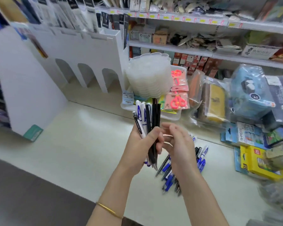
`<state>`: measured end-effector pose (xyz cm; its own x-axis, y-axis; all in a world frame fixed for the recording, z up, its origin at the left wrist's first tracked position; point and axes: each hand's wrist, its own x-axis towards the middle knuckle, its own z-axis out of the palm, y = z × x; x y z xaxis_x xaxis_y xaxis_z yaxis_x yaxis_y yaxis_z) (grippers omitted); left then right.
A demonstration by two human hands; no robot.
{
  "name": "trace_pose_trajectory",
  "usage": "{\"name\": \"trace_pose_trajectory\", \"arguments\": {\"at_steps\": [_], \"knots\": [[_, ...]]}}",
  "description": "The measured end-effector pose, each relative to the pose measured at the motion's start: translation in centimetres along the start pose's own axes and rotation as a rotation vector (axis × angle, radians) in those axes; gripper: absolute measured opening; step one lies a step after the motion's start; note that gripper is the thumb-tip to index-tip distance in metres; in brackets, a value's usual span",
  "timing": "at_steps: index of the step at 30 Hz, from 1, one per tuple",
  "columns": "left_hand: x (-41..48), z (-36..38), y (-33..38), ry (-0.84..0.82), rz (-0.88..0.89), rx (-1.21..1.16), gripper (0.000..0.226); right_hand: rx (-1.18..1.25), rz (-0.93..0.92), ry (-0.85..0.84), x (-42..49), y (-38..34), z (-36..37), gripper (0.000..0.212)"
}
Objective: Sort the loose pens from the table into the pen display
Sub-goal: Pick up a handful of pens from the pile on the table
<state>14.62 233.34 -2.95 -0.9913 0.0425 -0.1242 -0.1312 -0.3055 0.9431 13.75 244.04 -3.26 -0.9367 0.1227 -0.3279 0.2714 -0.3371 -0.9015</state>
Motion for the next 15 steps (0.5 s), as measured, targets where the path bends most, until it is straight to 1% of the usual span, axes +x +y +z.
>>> {"name": "trace_pose_trajectory", "arguments": {"at_steps": [2,4,6,8,11,13,15], "knots": [[-1.3,-1.7,0.6,-0.035,-0.048,-0.067,0.019,-0.068,-0.096,-0.087,-0.3,-1.0,1.6,0.025],[-2.5,-3.5,1.3,-0.062,-0.068,-0.087,0.016,-0.119,-0.159,-0.216,-1.2,-2.0,3.8,0.023],[-3.6,-5.6,2.2,-0.077,-0.039,-0.066,0.009,-0.236,-0.206,-0.325,-2.3,-2.5,6.4,0.015],[-4.6,-8.1,3.3,-0.057,-0.011,-0.062,0.009,-0.343,-0.255,-0.409,-3.3,-2.1,9.3,0.009],[-6.0,-13.0,5.4,0.015,0.007,-0.057,0.016,-0.348,-0.263,-0.472,-4.5,-0.3,14.3,0.011],[-6.9,-16.8,7.0,0.046,0.032,-0.040,0.020,-0.301,-0.266,-0.466,-5.5,1.3,18.2,0.010],[-7.8,-21.2,8.8,0.083,0.053,-0.008,0.018,-0.258,-0.276,-0.437,-6.6,3.2,22.7,0.009]]}}
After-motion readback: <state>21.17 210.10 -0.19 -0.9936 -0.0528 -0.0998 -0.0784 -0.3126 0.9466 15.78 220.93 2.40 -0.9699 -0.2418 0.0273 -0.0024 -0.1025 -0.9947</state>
